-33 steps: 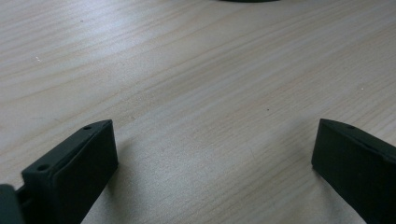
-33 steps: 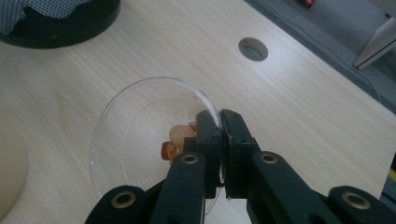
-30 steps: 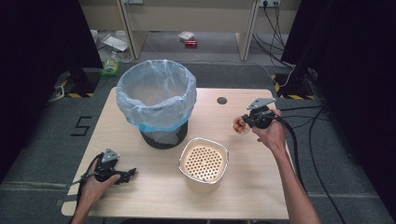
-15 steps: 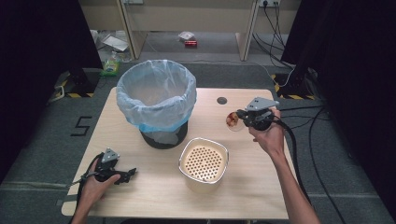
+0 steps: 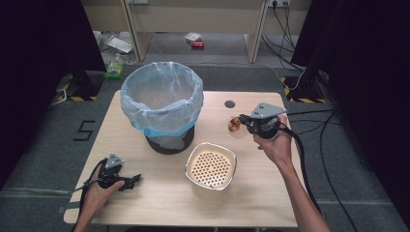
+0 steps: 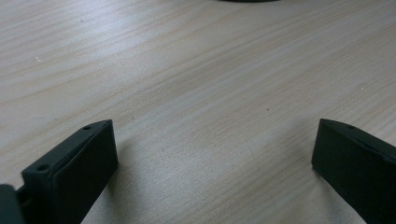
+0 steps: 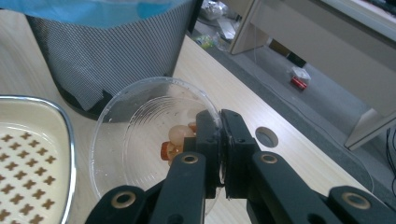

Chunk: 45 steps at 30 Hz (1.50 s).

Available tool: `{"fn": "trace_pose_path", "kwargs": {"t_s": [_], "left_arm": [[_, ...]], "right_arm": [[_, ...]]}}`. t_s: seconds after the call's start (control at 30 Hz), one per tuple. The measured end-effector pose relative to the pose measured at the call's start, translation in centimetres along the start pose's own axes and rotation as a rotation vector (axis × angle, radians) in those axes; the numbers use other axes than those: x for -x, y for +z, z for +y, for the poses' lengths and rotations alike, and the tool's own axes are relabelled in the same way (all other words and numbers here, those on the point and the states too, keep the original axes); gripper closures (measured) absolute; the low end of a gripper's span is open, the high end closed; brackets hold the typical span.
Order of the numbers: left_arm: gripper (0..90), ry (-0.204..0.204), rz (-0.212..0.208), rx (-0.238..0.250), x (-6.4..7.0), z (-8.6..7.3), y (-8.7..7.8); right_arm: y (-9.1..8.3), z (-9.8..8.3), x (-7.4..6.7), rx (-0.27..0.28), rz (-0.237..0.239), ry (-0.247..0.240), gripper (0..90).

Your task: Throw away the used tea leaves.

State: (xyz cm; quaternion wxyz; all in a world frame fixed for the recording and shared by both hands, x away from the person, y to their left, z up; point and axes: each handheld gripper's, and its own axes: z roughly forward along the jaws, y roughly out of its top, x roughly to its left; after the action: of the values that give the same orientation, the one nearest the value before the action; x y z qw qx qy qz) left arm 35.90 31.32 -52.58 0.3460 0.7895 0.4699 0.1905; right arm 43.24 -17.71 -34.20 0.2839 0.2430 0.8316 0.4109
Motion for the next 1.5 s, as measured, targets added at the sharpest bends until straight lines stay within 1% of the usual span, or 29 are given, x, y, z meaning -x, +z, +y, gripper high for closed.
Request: {"fn": "trace_pose_path", "kwargs": {"t_s": [0.17, 0.3, 0.37, 0.47, 0.5, 0.53, 0.57, 0.6, 0.63, 0.67, 0.7, 0.8, 0.83, 0.87, 0.93, 0.97, 1.0, 1.07, 1.13, 1.2, 1.23, 1.27, 1.3, 1.33, 1.37, 1.4, 1.43, 1.47, 1.5], "left_arm": [[0.0, 0.0, 0.0, 0.001, 0.0, 0.0, 0.0], [0.0, 0.0, 0.0, 0.0, 0.0, 0.0, 0.0], [0.0, 0.001, 0.0, 0.0, 0.0, 0.0, 0.0], [0.0, 0.0, 0.0, 0.0, 0.0, 0.0, 0.0], [0.0, 0.001, 0.0, 0.0, 0.0, 0.0, 0.0], [0.0, 0.0, 0.0, 0.0, 0.0, 0.0, 0.0], [0.0, 0.0, 0.0, 0.0, 0.0, 0.0, 0.0], [0.0, 0.0, 0.0, 0.001, 0.0, 0.0, 0.0], [0.0, 0.0, 0.0, 0.0, 0.0, 0.0, 0.0], [0.0, 0.0, 0.0, 0.0, 0.0, 0.0, 0.0], [0.0, 0.0, 0.0, 0.001, 0.0, 0.0, 0.0], [0.0, 0.0, 0.0, 0.001, 0.0, 0.0, 0.0], [0.0, 0.0, 0.0, 0.0, 0.0, 0.0, 0.0], [0.0, 0.001, 0.0, 0.001, 0.0, 0.0, 0.0], [0.0, 0.001, 0.0, 0.001, 0.0, 0.0, 0.0], [0.0, 0.001, 0.0, 0.001, 0.0, 0.0, 0.0], [0.0, 0.001, 0.0, 0.001, 0.0, 0.0, 0.0], [0.0, 0.001, 0.0, 0.001, 0.0, 0.0, 0.0], [0.0, 0.001, 0.001, 0.001, 0.0, 0.0, 0.0], [0.0, 0.001, 0.001, 0.001, 0.0, 0.0, 0.0], [0.0, 0.001, 0.001, 0.001, 0.0, 0.0, 0.0], [0.0, 0.001, 0.0, 0.001, 0.0, 0.0, 0.0], [0.0, 0.001, 0.0, 0.001, 0.0, 0.0, 0.0], [0.0, 0.0, 0.0, 0.001, 0.0, 0.0, 0.0], [0.0, 0.001, 0.0, 0.001, 0.0, 0.0, 0.0], [0.0, 0.001, 0.001, 0.001, 0.0, 0.0, 0.0], [0.0, 0.001, 0.001, 0.001, 0.0, 0.0, 0.0], [0.0, 0.0, 0.0, 0.001, 0.0, 0.0, 0.0], [0.0, 0.001, 0.001, 0.001, 0.0, 0.0, 0.0]], "right_arm": [[-0.4, 0.8, -1.0, 0.03, 0.024, -0.019, 87.3], [-0.8, 1.6, -2.0, 0.06, 0.037, -0.051, 87.3], [-0.9, 2.0, -2.7, 0.09, 0.046, -0.079, 87.3], [-0.9, 2.2, -4.1, 0.127, 0.049, -0.142, 87.3], [-0.8, 2.2, -4.7, 0.144, 0.045, -0.174, 87.3], [-0.7, 2.1, -5.0, 0.158, 0.042, -0.193, 87.4], [-0.6, 1.9, -5.6, 0.186, 0.033, -0.228, 87.3], [-0.5, 1.8, -5.9, 0.204, 0.025, -0.252, 87.4], [-0.4, 1.6, -6.2, 0.224, 0.012, -0.285, 87.3], [-0.2, 1.5, -6.6, 0.236, -0.015, -0.331, 87.3], [-0.1, 1.4, -7.1, 0.243, -0.045, -0.392, 87.4], [0.0, 1.2, -8.8, 0.281, -0.132, -0.547, 87.3], [0.0, 1.1, -9.5, 0.29, -0.175, -0.625, 87.4], [0.0, 1.0, -10.1, 0.293, -0.204, -0.675, 87.4], [0.0, 0.7, -10.9, 0.303, -0.231, -0.729, 87.4], [0.0, 0.4, -11.4, 0.307, -0.249, -0.766, 87.5], [0.0, 0.0, -11.8, 0.313, -0.261, -0.79, 87.5], [0.0, -0.8, -12.4, 0.321, -0.3, -0.854, 87.5], [-0.2, -1.8, -13.1, 0.342, -0.355, -0.903, 87.6], [-0.2, -2.3, -13.4, 0.355, -0.387, -0.948, 87.6], [-0.3, -2.5, -13.7, 0.372, -0.407, -0.982, 87.6], [-0.4, -2.5, -14.0, 0.388, -0.429, -1.009, 87.6], [-0.7, -2.5, -14.2, 0.413, -0.462, -1.029, 87.8], [-1.0, -2.3, -14.5, 0.438, -0.491, -1.035, 87.9], [-1.1, -2.1, -14.7, 0.455, -0.515, -1.059, 87.8], [-1.1, -1.9, -15.0, 0.451, -0.529, -1.087, 87.8], [-1.0, -1.7, -15.2, 0.45, -0.534, -1.134, 87.8], [-0.9, -1.7, -15.4, 0.456, -0.542, -1.155, 87.8], [-0.7, -1.9, -15.6, 0.46, -0.553, -1.136, 87.8]]}}
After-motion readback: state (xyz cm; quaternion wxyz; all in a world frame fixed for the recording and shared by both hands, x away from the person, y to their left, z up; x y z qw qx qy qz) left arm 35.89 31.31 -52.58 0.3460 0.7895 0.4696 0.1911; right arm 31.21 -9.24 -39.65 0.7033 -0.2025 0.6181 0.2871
